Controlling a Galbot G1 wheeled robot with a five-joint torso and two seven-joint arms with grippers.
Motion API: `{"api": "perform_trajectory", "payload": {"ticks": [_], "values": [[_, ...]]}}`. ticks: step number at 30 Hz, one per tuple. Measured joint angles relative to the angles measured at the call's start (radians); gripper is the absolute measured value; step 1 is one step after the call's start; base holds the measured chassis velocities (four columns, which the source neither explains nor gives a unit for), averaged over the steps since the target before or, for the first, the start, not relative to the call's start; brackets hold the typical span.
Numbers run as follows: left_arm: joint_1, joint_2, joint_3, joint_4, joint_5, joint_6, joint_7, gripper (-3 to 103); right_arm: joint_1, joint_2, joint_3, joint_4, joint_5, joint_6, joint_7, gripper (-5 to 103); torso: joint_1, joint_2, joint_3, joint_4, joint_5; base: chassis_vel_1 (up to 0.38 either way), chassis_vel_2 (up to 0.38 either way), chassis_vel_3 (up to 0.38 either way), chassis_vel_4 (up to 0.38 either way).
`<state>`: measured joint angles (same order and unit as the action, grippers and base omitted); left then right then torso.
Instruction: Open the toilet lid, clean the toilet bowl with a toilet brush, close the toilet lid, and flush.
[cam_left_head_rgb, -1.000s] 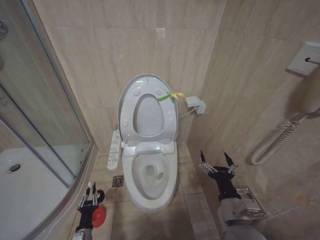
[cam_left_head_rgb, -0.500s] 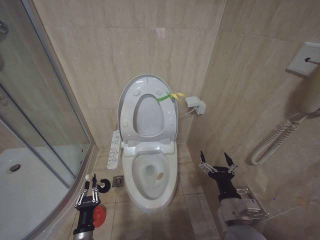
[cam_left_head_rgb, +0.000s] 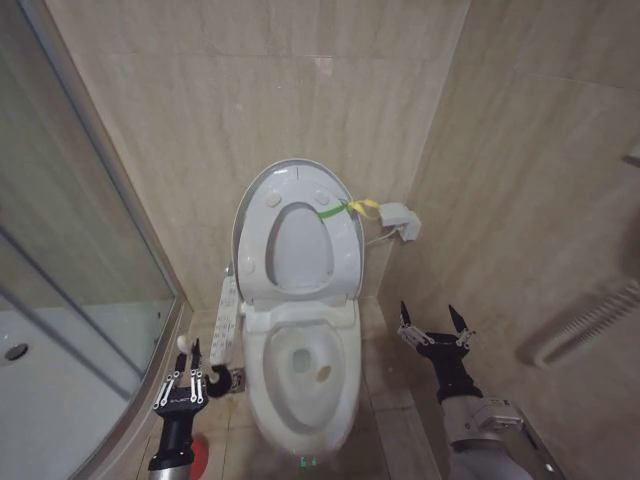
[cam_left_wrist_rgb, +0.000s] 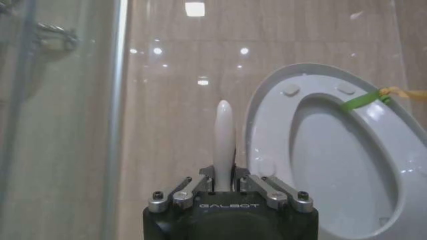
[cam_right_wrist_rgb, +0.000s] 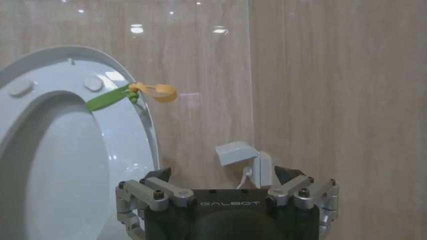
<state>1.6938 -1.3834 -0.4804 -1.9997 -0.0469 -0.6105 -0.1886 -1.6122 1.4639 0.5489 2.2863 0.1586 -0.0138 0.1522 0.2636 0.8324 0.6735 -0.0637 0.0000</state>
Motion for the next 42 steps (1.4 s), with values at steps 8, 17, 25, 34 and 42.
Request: {"api": "perform_trajectory", "payload": {"ticks": [8,17,25,34,42], "values": [[0.012,0.01,0.07,-0.08,0.007,0.036,0.014,18,0.0,0.0,0.0,0.0,0.0,0.0,0.0,100,-0.002,0.0,-0.001,-0.0001,0.0,-0.043,0.033,0.022,-0.043],[-0.007,0.049,0.137,-0.137,0.0,0.083,0.027,18,-0.001,0.0,0.0,0.0,0.0,0.0,0.0,100,-0.002,0.0,-0.001,0.0001,0.0,0.023,-0.024,-0.021,0.026],[-0.139,0.098,0.241,-0.047,-0.039,0.075,0.082,18,0.0,0.0,0.0,0.0,0.0,0.0,0.0,100,-0.001,0.0,0.0,0.0,0.0,0.0,0.0,0.0,0.0],[-0.273,0.103,0.304,0.117,-0.058,0.049,0.069,18,0.0,0.0,0.0,0.0,0.0,0.0,0.0,100,-0.001,0.0,0.0,0.0002,0.0,0.0,0.0,0.0,0.0],[-0.398,0.108,0.366,0.309,-0.126,0.032,0.077,18,0.0,0.0,0.0,0.0,0.0,0.0,0.0,100,-0.001,0.0,0.0,0.0001,0.0,0.0,0.0,0.0,0.0]]}}
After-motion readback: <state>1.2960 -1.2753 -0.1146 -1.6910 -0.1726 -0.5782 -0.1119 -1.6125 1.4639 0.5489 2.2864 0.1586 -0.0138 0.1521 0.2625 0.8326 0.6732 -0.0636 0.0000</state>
